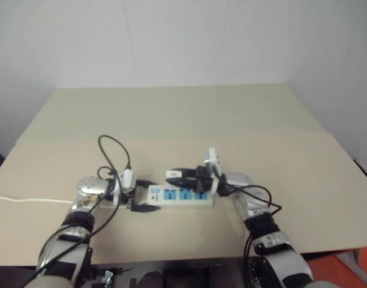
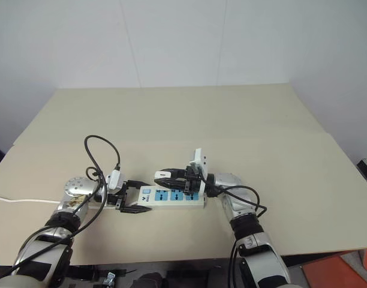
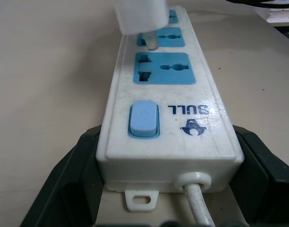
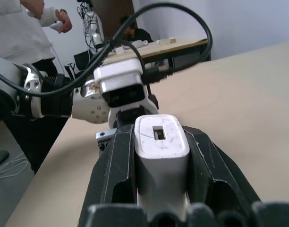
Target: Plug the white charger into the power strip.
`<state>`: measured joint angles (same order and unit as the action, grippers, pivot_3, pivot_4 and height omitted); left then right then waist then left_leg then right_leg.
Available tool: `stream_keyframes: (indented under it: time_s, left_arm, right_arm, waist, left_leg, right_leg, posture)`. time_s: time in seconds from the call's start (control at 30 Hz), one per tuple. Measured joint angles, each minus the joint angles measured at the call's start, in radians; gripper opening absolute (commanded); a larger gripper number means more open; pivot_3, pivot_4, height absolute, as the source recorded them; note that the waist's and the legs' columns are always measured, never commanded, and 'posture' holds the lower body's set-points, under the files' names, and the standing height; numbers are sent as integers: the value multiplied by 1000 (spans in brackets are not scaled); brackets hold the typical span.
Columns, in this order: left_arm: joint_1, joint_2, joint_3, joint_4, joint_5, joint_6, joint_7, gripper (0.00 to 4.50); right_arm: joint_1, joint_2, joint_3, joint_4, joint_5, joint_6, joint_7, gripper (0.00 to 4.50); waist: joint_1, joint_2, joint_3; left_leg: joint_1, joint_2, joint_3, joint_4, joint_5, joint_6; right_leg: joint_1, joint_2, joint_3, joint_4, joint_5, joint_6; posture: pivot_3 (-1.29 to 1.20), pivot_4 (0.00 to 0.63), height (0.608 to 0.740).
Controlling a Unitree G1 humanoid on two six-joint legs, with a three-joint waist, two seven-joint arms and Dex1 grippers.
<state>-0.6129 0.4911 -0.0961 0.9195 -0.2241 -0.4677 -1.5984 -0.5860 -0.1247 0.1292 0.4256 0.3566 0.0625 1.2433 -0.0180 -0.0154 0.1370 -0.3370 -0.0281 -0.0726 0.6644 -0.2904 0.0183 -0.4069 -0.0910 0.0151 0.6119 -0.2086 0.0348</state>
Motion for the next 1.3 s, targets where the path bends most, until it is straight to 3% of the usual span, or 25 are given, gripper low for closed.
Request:
stream_keyframes:
  time_s: [1.3]
  left_arm:
    - [17, -3, 8, -27, 0, 30, 12, 3287]
  right_arm:
    - [-53, 30, 14, 198, -59, -127, 13, 1109]
  waist:
    - [1, 0, 0]
  left_leg:
    - [0, 0, 0, 0, 0, 0]
  right_leg:
    - [0, 0, 0, 0, 0, 0]
  posture:
    - [0, 150, 740]
